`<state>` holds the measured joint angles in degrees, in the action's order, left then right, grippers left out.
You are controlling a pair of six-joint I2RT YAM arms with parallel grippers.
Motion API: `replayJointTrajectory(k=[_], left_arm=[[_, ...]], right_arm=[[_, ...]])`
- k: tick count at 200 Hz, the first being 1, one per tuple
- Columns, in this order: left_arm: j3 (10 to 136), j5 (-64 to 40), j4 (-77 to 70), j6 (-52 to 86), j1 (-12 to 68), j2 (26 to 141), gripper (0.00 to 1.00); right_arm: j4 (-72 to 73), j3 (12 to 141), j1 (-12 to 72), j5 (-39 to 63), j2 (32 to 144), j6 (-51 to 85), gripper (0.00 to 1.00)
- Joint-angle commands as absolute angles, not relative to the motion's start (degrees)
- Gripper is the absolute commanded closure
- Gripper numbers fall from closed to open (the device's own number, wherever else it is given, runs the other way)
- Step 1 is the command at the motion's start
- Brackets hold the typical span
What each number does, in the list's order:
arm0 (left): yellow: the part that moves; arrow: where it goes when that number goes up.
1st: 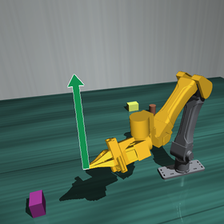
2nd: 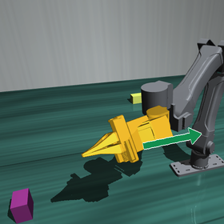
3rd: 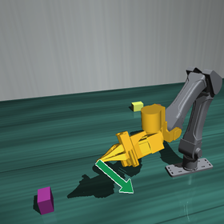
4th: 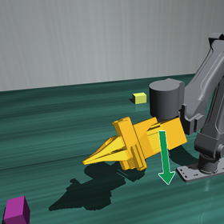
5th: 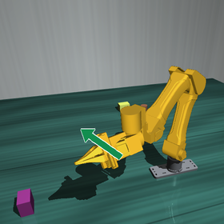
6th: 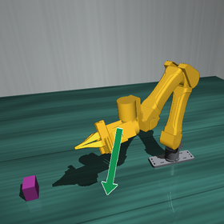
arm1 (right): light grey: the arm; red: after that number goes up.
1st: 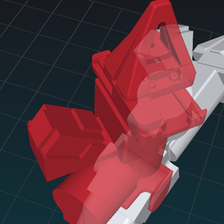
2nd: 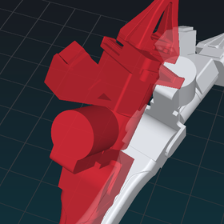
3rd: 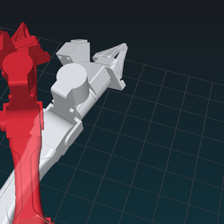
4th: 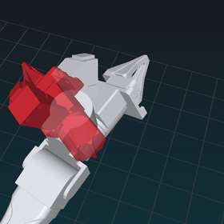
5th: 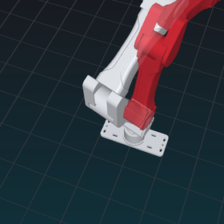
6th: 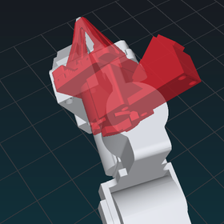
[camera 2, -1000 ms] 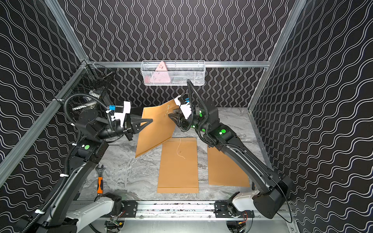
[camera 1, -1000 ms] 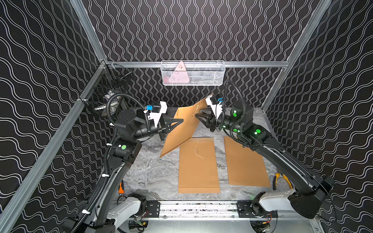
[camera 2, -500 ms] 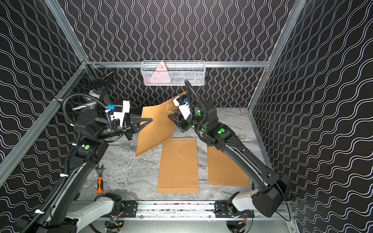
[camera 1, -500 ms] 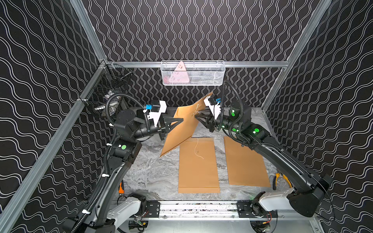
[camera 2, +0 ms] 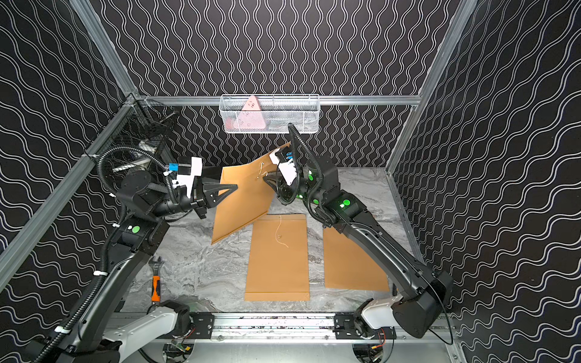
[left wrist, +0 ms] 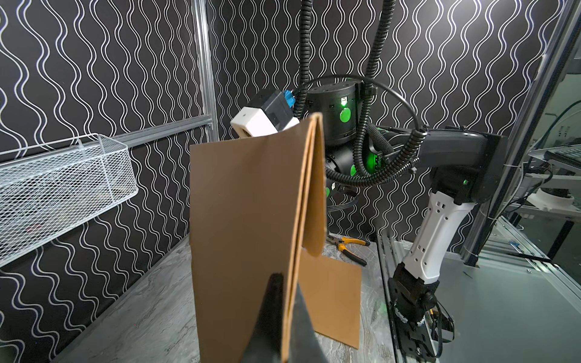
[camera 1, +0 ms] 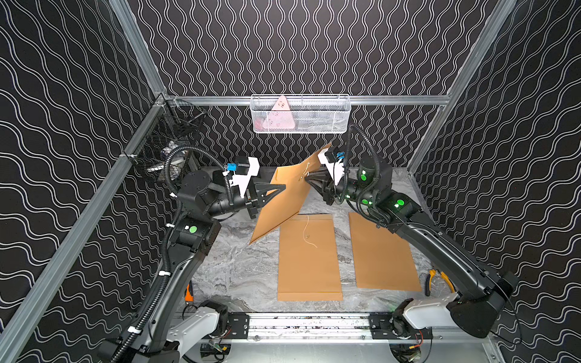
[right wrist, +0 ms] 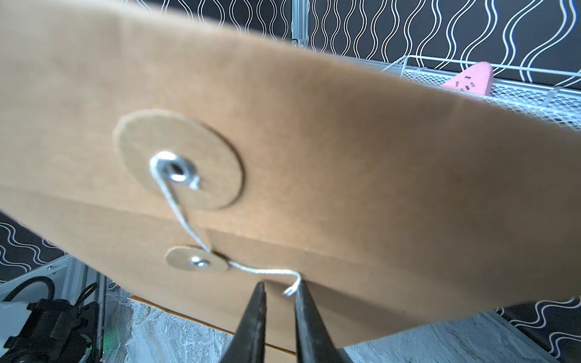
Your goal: Open the file bag
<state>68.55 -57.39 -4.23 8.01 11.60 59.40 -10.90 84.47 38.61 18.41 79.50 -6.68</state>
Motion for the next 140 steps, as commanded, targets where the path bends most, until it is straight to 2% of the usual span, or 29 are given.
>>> replayJointTrajectory(k=[1,42,140], left_arm=[[68.38,-58.28,-6.59,8.70,11.60,59.06,1.00],[68.12,-57.69,-7.12,8.96,11.58,59.22,1.00],[66.86,-50.78,-8.75,10.10,11.58,59.19,1.00]], right_arm=[[-9.40,84.83,38.66,17.59,79.30,-7.65,0.88],[-8.71,84.03,38.67,16.88,78.80,-6.93,1.00],[-10.01,82.32,38.67,17.05,76.78,-6.19,1.00]])
